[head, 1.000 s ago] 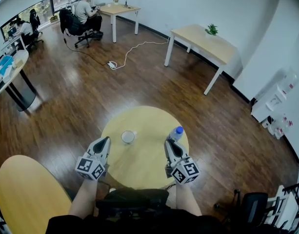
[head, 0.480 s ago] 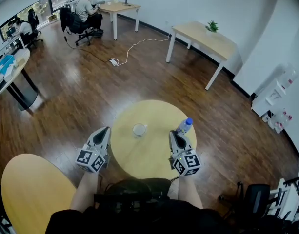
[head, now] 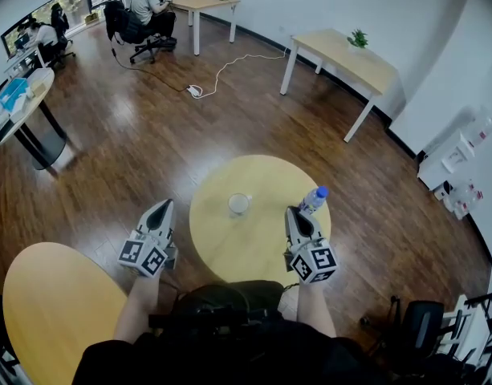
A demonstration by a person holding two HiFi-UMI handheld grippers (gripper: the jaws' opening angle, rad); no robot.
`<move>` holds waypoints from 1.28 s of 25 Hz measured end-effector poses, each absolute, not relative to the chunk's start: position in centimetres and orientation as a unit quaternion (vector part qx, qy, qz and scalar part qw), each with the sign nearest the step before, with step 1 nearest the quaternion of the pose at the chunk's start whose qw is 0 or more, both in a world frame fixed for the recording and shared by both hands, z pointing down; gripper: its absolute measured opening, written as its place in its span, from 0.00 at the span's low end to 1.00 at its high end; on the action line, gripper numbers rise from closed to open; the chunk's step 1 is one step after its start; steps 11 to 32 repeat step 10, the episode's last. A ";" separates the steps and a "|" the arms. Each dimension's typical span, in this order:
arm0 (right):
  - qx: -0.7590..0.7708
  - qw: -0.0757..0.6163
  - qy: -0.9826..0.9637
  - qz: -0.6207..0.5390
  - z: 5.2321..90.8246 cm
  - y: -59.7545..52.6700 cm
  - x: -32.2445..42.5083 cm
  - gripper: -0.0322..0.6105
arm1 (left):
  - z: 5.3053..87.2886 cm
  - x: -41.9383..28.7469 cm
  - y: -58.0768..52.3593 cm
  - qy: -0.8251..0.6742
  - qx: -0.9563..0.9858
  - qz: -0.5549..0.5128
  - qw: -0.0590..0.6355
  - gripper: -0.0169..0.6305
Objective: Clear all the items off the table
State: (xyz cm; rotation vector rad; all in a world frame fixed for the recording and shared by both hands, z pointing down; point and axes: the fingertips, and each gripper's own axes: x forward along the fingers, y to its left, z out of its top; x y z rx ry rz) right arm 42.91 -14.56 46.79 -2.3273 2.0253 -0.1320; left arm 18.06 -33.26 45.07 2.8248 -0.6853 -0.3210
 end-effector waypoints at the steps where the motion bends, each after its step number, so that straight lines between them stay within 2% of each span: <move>1: -0.754 0.028 0.655 -0.045 46.8 -14.5 43.0 0.05 | 45.1 17.9 -33.3 -0.234 0.960 -0.108 0.111 0.03; 10: -0.744 0.028 0.667 -0.037 45.7 -14.9 43.2 0.05 | 46.2 14.3 -35.0 -0.266 0.948 -0.114 0.136 0.03; 32: -0.744 0.028 0.667 -0.037 45.7 -14.9 43.2 0.05 | 46.2 14.3 -35.0 -0.266 0.948 -0.114 0.136 0.03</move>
